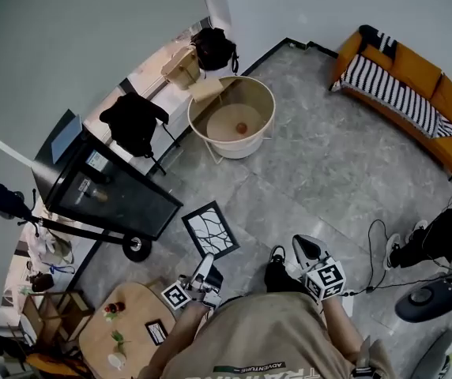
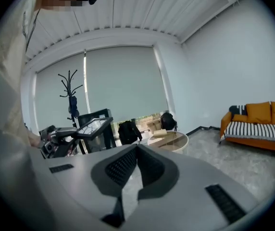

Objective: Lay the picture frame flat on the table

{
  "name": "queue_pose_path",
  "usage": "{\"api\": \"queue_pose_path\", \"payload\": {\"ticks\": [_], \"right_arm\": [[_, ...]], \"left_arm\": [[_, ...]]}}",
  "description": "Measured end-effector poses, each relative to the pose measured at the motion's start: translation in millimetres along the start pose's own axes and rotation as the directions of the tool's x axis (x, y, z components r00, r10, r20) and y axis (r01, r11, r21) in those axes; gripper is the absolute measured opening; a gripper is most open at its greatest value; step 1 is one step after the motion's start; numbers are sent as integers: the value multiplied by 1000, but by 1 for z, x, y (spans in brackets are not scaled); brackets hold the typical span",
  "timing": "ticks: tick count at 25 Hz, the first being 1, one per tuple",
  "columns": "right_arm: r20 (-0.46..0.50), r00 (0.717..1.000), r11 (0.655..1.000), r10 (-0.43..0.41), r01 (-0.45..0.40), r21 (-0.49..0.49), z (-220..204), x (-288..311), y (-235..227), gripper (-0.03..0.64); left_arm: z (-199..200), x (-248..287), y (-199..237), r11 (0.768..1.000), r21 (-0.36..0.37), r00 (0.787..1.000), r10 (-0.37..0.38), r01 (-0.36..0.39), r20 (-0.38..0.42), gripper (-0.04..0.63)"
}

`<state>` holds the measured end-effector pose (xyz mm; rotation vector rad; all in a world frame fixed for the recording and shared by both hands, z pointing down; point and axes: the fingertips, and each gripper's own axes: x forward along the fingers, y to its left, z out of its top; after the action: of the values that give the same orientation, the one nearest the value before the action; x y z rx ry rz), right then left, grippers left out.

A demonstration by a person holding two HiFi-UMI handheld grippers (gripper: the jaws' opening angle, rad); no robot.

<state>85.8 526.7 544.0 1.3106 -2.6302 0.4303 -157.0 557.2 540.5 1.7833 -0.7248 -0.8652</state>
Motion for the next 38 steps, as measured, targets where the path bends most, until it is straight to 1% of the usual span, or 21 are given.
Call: {"api": "queue_pose_path", "payload": {"ticks": [3, 7, 10, 14, 17, 20, 23, 27, 30, 34, 38], "right_arm": [[10, 999, 998, 42, -41, -48, 26, 28, -34, 5], [29, 995, 994, 93, -91, -57, 54, 59, -71, 5], [23, 993, 991, 116, -115, -64, 62, 79, -94, 5], [25, 991, 991, 128, -127, -47, 67, 92, -117, 5], [-8, 989, 988, 146, -146, -41, 60, 98, -127, 5], [-59, 984, 984, 167, -170, -53, 43, 98, -132, 5], [-82, 980, 982, 179, -183, -52, 40, 106, -141, 5], [-84, 980, 982, 182, -186, -44, 41, 122, -147, 5], [-95, 979, 982, 180, -184, -38, 46, 140, -150, 5], [-89, 984, 986, 152, -157, -53, 59, 167, -162, 5], [-102, 987, 991, 121, -126, -39, 82, 197, -171, 5]], "left_arm": [[13, 43, 2, 1000, 9, 999, -9, 9, 31, 74], [25, 100, 3, 999, 24, 998, -37, 36, 53, 74], [33, 138, 9, 998, 21, 996, -57, 56, 61, 73], [37, 173, 26, 999, 6, 997, -38, 37, 69, 74], [45, 189, 35, 1000, -10, 995, -28, 29, 100, 74], [47, 190, 39, 999, -19, 991, -24, 27, 128, 74], [54, 194, 47, 1000, -18, 991, 3, 0, 131, 74], [66, 200, 60, 1000, -11, 992, 27, -26, 124, 74], [82, 213, 73, 999, -21, 992, 35, -33, 118, 74], [107, 238, 89, 1000, -31, 994, 8, -5, 110, 74], [142, 263, 104, 999, -35, 994, -8, 12, 107, 74]]}}
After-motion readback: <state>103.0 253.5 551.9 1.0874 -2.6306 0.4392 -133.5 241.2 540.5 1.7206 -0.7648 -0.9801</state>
